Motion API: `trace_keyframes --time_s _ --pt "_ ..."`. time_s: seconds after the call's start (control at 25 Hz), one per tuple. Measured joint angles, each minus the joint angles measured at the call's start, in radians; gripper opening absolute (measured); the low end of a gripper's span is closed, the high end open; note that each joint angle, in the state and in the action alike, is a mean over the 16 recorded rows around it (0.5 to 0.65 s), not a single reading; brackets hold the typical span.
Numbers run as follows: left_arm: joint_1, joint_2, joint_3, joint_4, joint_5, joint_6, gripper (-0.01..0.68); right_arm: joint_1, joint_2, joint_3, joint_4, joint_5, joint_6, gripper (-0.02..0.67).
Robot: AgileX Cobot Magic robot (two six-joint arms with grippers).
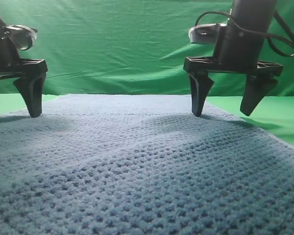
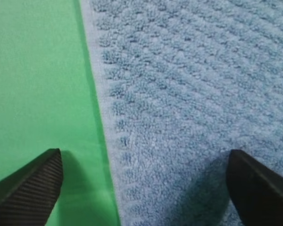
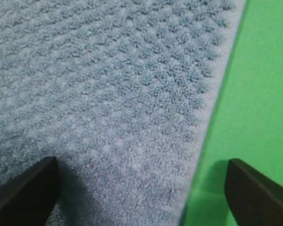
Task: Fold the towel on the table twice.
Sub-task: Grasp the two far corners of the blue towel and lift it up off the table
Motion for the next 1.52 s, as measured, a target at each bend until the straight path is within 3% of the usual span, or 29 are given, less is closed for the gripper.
trace_keyframes --time_s 0.4,0.56,0.96,1.2,1.32,1.52 --pt "0.000 0.020 -0.010 -0.020 -0.027 0.000 0.602 0.013 0.022 -0.007 0.024 -0.008 -0.002 0.620" --pt "0.000 0.023 -0.013 -0.046 -0.024 0.001 0.553 0.029 0.025 -0.009 0.035 -0.017 -0.004 0.581" --pt "0.001 0.040 -0.036 -0.099 0.027 0.013 0.234 0.063 0.037 -0.017 0.048 -0.037 -0.004 0.272" --pt "0.005 0.062 -0.111 -0.103 0.132 0.019 0.053 0.051 0.036 -0.066 0.049 0.004 0.000 0.095" --pt "0.009 0.066 -0.195 -0.105 0.193 0.020 0.012 0.036 0.024 -0.131 0.049 0.031 0.002 0.046" --pt "0.014 0.060 -0.432 -0.123 0.285 0.020 0.000 0.006 0.000 -0.325 0.041 0.066 0.000 0.024"
